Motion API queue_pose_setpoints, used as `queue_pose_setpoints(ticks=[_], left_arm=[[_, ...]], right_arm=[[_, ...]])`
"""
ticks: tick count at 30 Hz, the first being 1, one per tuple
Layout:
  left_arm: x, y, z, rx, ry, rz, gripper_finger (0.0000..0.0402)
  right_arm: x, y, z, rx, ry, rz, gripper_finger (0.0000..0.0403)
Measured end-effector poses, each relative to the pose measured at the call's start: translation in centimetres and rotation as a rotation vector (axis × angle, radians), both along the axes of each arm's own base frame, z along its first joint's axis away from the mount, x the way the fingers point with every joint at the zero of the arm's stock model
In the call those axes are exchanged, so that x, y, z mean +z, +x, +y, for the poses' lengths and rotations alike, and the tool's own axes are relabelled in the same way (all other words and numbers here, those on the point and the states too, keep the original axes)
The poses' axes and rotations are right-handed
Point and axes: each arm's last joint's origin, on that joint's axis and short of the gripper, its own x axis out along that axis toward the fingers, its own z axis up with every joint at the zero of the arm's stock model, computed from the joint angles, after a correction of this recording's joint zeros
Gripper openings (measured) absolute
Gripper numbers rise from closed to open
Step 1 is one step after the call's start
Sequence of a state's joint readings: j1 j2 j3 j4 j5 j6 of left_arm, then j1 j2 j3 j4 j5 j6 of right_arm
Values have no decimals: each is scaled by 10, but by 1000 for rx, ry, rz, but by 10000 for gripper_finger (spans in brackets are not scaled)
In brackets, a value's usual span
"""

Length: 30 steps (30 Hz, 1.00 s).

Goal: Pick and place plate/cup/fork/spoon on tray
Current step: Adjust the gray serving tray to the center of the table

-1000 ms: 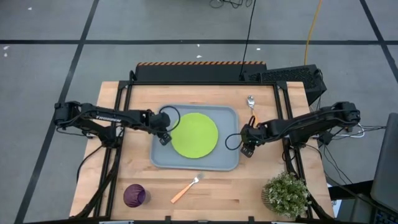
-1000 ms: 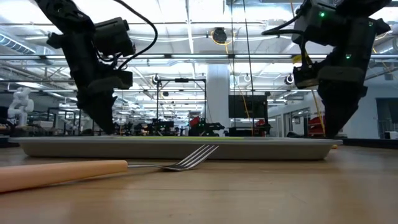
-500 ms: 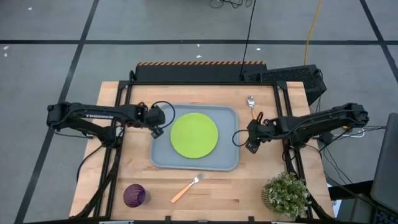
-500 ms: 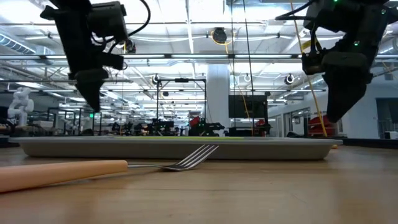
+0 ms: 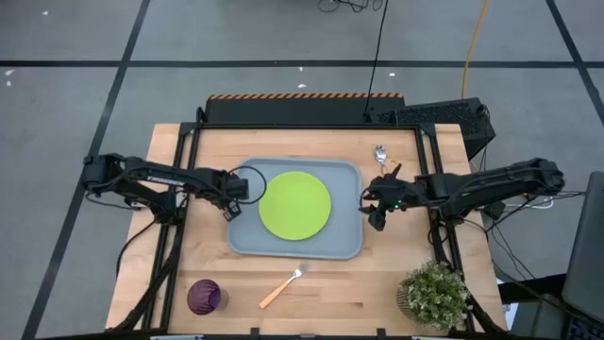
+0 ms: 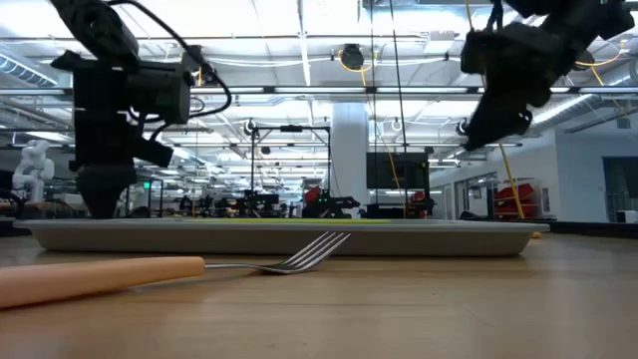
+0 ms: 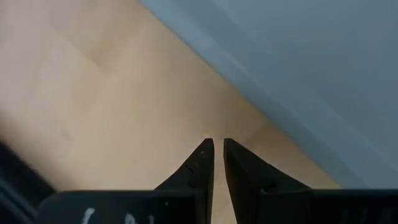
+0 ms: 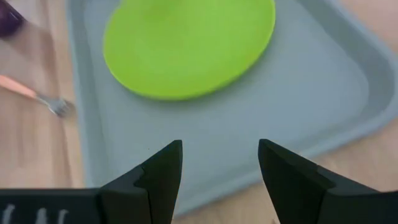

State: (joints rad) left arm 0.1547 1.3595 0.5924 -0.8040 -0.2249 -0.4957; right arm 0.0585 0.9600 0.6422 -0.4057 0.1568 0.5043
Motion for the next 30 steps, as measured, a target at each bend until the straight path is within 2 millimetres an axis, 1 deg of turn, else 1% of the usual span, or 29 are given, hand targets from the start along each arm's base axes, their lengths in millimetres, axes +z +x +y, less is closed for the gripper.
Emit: queue_pose_setpoints(ticks=[3, 8, 18, 30], left_arm=[[-6, 2, -2, -11, -23, 1, 42], [-5, 5, -8, -25, -15, -12, 42], [-3, 15, -26, -57, -55, -102, 42], [-2, 21, -40, -93, -82, -167, 42]], right_arm=[[7, -2, -2, -4, -5, -58, 203], [14, -8, -8, -32, -15, -99, 203], [14, -11, -16, -69, -31, -79, 203], [10, -15, -23, -105, -32, -26, 203]])
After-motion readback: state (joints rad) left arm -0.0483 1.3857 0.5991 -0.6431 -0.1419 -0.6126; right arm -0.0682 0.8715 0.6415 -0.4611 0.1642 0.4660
